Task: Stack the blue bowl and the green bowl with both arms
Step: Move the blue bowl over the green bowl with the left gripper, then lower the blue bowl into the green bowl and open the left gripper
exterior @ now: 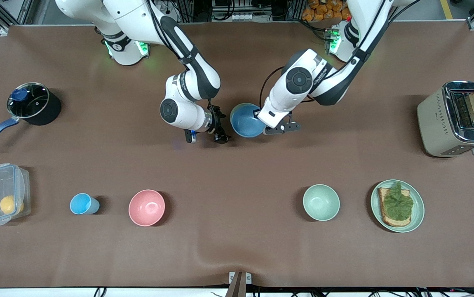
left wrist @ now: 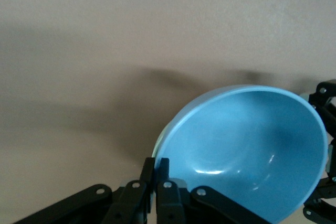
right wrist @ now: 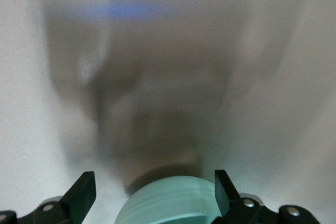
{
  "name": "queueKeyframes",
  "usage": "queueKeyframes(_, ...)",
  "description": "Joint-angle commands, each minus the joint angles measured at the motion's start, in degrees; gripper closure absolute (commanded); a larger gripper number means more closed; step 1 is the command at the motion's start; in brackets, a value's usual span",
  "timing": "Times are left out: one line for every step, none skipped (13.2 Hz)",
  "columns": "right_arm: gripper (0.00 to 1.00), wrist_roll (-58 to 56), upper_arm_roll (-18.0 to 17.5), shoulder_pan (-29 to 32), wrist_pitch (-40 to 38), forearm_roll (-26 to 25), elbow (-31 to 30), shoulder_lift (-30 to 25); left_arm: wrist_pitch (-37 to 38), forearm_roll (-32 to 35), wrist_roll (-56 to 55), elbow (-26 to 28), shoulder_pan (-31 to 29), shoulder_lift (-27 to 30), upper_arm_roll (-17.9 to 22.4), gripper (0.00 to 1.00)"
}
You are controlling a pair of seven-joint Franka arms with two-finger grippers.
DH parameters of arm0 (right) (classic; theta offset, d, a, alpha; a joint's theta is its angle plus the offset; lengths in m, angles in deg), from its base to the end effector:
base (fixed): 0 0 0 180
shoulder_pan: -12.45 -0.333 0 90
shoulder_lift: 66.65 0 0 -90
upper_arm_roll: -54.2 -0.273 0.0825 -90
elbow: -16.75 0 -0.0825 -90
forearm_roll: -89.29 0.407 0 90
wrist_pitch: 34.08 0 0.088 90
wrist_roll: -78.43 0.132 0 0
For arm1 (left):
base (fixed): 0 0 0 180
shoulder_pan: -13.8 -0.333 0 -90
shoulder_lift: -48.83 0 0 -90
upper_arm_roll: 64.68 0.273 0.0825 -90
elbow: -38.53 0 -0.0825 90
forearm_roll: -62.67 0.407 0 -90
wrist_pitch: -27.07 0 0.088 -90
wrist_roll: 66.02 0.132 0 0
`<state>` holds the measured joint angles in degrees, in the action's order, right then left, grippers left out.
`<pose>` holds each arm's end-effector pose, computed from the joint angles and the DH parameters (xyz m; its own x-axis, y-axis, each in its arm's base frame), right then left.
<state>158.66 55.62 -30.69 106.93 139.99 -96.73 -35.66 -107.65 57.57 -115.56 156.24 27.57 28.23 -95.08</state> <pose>0.4402 0.4067 0.1073 0.1243 -0.8726 -0.4723 -0.9668 -0.2135 0.1400 0.4183 -0.4197 0.2030 0.9655 0.1659 -0.2005 0.1945 -0.9719 0.1324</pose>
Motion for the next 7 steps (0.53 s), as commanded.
queueKeyframes(0.0, -1.7, -0.4, 0.7, -0.2, 1.8, -0.3, -0.6, -2.0, -1.4, -1.3, 1.6, 1.1, 0.5, 0.1, 1.0)
queueKeyframes(0.0, -1.7, -0.4, 0.6, -0.2, 1.8, -0.3, -0.7, -4.1, -1.4, -1.3, 3.0, 1.3, 0.4, 0.1, 1.0)
queueKeyframes(0.0, -1.7, -0.4, 0.7, -0.2, 1.8, -0.3, -0.7, -6.0, -1.4, -1.3, 4.0, 1.6, 0.3, 0.1, 1.0)
queueKeyframes(0.0, -1.7, -0.4, 0.7, -0.2, 1.8, -0.3, -0.7, -6.8, -1.4, -1.3, 4.5, 1.8, -0.1, 0.0, 1.0)
queueKeyframes(0.0, -1.6, -0.4, 0.7, -0.2, 1.8, -0.3, -0.8, -7.0, -1.3, -1.3, 4.5, 2.1, -0.4, 0.1, 1.0)
queueKeyframes(0.0, -1.6, -0.4, 0.7, -0.2, 1.8, -0.3, -0.8, -7.1, -1.3, -1.3, 4.5, 2.4, -0.5, 0.1, 1.0)
queueKeyframes(0.0, -1.6, -0.4, 0.7, -0.2, 1.8, -0.3, -0.8, -7.3, -1.3, -1.3, 4.5, 2.6, -0.8, 0.1, 1.0)
